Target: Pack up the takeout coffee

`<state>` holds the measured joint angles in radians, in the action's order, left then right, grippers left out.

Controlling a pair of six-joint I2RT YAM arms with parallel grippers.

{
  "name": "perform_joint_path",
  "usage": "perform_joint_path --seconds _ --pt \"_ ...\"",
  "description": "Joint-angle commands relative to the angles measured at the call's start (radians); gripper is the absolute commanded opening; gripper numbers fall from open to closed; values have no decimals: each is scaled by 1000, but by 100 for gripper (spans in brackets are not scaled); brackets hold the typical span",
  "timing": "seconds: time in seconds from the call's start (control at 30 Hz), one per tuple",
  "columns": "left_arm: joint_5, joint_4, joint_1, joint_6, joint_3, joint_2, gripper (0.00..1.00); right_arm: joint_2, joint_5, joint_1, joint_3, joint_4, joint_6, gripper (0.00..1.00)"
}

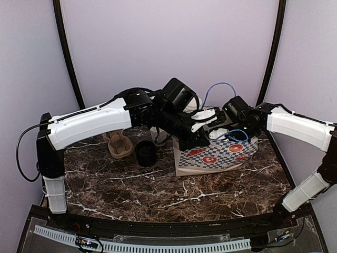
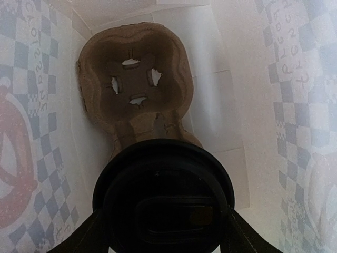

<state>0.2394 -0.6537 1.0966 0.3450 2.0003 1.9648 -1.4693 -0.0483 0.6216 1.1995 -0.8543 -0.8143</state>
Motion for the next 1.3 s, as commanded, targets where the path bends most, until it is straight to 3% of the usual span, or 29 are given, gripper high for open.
perform_joint_path --seconds 0.0,0.4,0.7,0.83,0.93,1.1,1.27 --pt "68 120 -29 -33 -11 -115 0 -35 -44 -4 -122 17 -29 56" --pt "64 131 -38 -31 -23 -119 0 -76 -19 -12 -239 130 -65 56" --pt "76 129 -41 -18 -37 -132 0 12 -90 -64 -233 -5 -225 56" --pt "81 136 -45 -15 -52 -138 0 37 -93 -66 -269 9 -295 59" --pt "83 143 -47 -15 -55 -138 0 -2 -94 -66 -252 31 -268 59" --pt "84 143 -49 -15 -51 -138 0 -113 -61 -65 -158 47 -70 58" --pt "82 140 -49 -17 -53 -138 0 -108 -67 -54 -97 29 56 57"
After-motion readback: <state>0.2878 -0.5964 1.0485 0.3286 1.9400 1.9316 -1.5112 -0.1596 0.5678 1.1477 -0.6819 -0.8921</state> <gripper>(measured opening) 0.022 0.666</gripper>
